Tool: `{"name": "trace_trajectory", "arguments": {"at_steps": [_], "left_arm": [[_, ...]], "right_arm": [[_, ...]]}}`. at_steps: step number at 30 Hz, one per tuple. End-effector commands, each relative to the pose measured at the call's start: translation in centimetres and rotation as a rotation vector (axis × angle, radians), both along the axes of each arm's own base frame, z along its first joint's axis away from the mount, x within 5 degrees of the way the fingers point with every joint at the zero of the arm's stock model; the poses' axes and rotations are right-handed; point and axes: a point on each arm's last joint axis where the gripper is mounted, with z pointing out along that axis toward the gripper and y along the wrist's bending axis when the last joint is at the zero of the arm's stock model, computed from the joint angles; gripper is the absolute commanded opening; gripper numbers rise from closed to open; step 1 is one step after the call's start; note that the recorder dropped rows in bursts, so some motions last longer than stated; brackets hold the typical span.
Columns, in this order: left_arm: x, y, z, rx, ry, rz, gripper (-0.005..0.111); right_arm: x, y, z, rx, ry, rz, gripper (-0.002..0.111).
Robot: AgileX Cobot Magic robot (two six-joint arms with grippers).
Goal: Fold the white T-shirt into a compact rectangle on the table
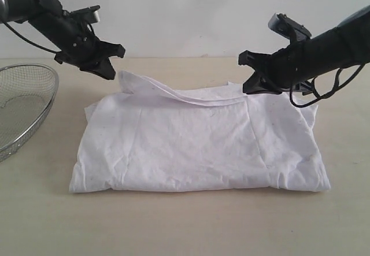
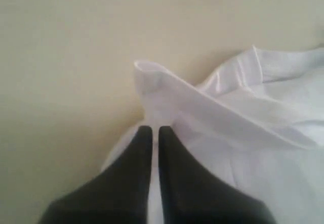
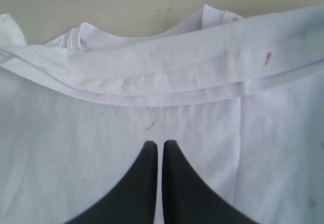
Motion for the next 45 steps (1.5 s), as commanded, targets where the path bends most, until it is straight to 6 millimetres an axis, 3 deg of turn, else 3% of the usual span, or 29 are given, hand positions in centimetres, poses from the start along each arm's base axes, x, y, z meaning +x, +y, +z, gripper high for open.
{"name": "trace_trajectory", "arguments": {"at_steps": [1, 6, 10, 17, 27, 32, 39, 45], "left_arm": [[-1.1, -1.6, 0.2, -0.082, 0.09, -0.096, 0.004], [-1.3, -3.5, 0.3, -0.102, 0.059, -0.147, 0.004], [-0.8, -4.5, -1.0, -0.099, 0.029, -0.129, 0.004], [-0.2, -4.9, -3.9, -0.123, 0.044, -0.088, 0.004], [0.2, -5.0, -4.3, -0.133, 0.012, -0.083, 0.004], [0.7, -4.8, -4.2, -0.127, -0.036, -0.055, 0.004], [1.8, -3.1, -2.1, -0.148, -0.068, -0.017, 0.004], [1.7, -0.9, -0.8, -0.159, 0.002, -0.037, 0.004]], "right_arm": [[-0.4, -0.3, -0.1, -0.075, 0.007, 0.041, 0.0], [0.3, -1.0, -0.3, -0.114, -0.023, -0.052, 0.0], [0.8, -1.0, -2.1, -0.068, 0.019, -0.109, 0.0], [1.3, -0.7, -4.9, -0.016, 0.055, -0.146, 0.0], [2.6, 0.2, -6.3, -0.098, 0.011, -0.201, 0.0], [4.4, 0.6, -5.4, -0.097, -0.057, -0.269, 0.0], [7.2, 0.0, -1.8, -0.046, -0.178, -0.377, 0.0], [7.3, 0.1, -1.2, -0.037, -0.178, -0.305, 0.0]]}}
